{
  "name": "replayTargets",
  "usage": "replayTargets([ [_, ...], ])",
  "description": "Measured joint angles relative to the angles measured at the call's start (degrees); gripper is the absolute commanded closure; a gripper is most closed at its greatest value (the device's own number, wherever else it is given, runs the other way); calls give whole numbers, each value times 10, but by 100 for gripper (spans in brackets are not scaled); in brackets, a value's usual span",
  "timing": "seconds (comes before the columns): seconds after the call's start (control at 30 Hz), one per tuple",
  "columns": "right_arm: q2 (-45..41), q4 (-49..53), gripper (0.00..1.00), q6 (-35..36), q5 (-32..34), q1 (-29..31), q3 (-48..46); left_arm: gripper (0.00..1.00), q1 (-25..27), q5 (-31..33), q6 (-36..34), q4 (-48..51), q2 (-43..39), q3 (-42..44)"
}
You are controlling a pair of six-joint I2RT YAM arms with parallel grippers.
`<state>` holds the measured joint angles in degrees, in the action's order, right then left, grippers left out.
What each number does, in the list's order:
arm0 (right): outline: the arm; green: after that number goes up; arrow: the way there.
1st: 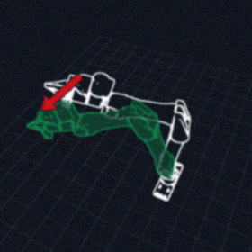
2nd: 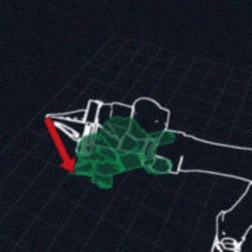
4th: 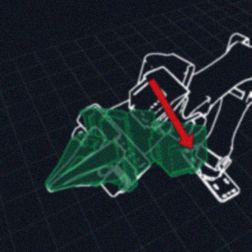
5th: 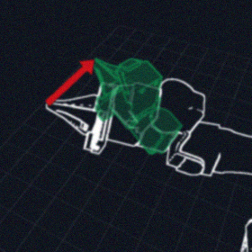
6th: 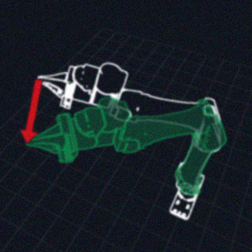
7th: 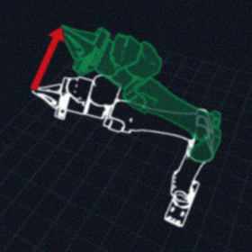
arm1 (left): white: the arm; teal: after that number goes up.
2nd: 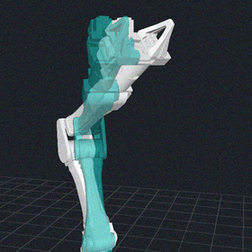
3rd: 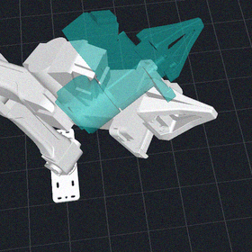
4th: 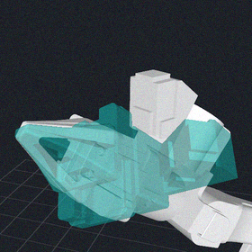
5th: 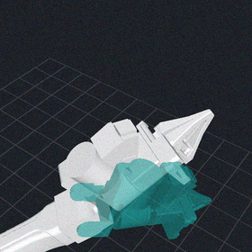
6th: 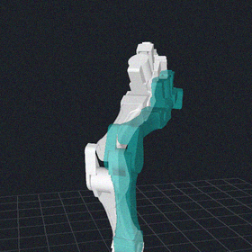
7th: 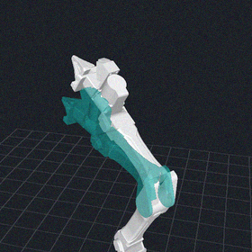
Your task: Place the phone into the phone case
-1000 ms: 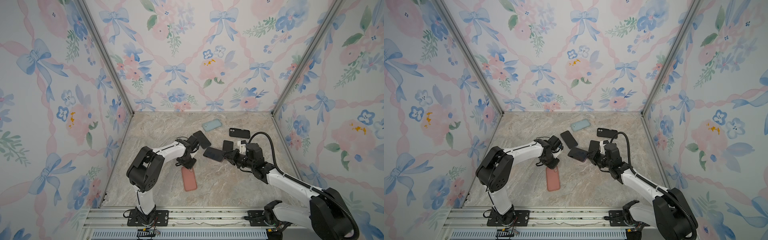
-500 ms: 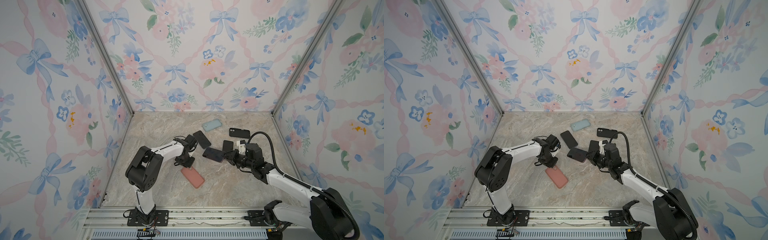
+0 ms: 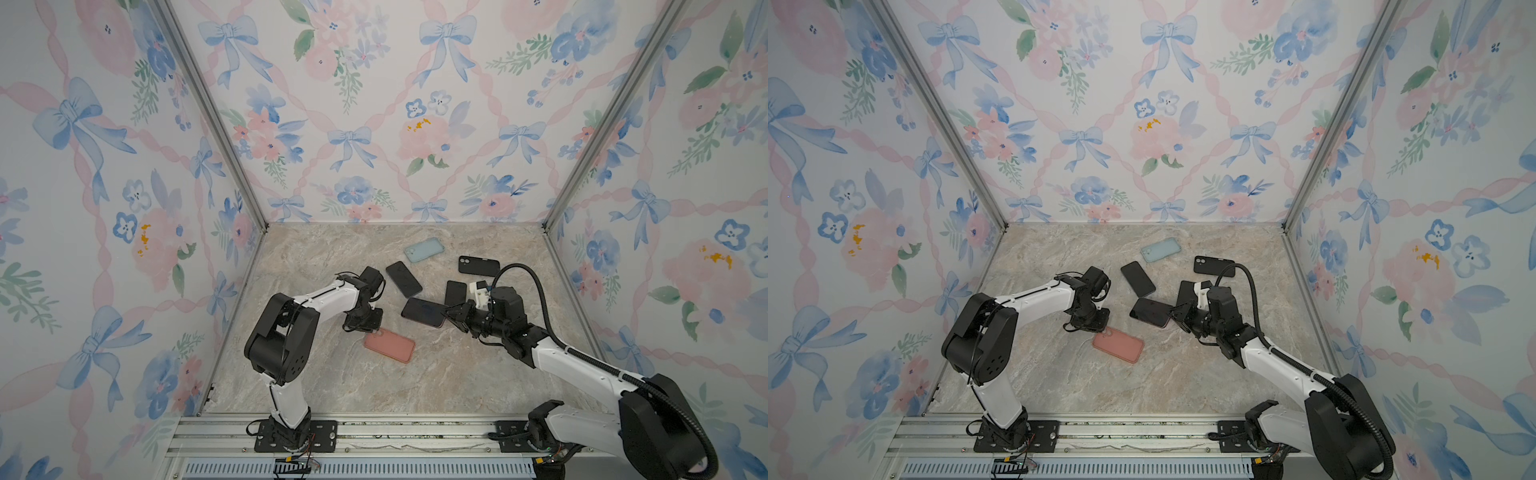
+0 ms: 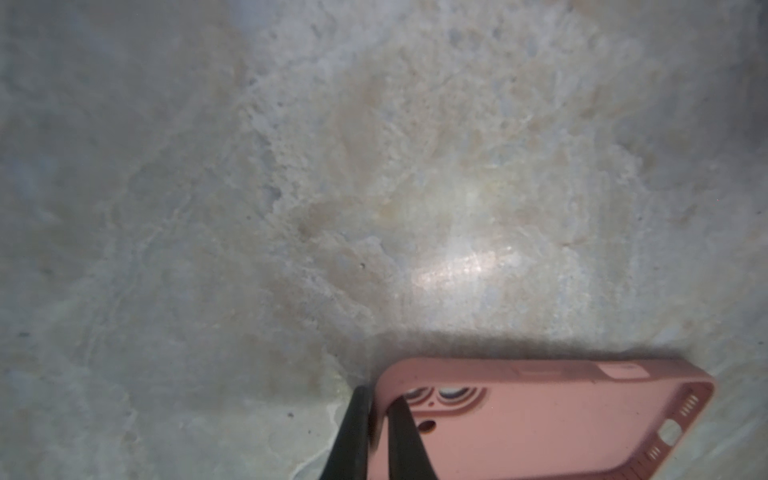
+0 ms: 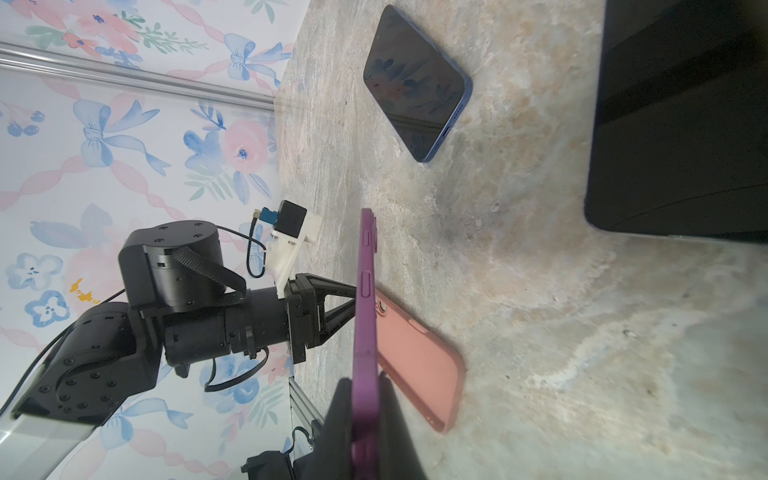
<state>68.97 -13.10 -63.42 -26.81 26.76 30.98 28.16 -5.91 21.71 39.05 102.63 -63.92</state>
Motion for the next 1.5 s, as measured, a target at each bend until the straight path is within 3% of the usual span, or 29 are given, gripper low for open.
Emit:
replayTargets([
  [0.33, 33, -17, 100, -3, -56, 19, 0, 75, -7, -38, 83, -55, -65, 63],
  [0.6, 88, -44, 100, -6, -94, 50, 2, 57, -77, -77, 115, -125, -160, 127],
  [0.97, 155, -116, 100, -31, -110, 84, 9, 51, -125, -182, 164, -241, -193, 262],
  [1.5, 212, -154, 100, -35, -118, 82, 8, 51, -125, -230, 191, -318, -194, 296],
])
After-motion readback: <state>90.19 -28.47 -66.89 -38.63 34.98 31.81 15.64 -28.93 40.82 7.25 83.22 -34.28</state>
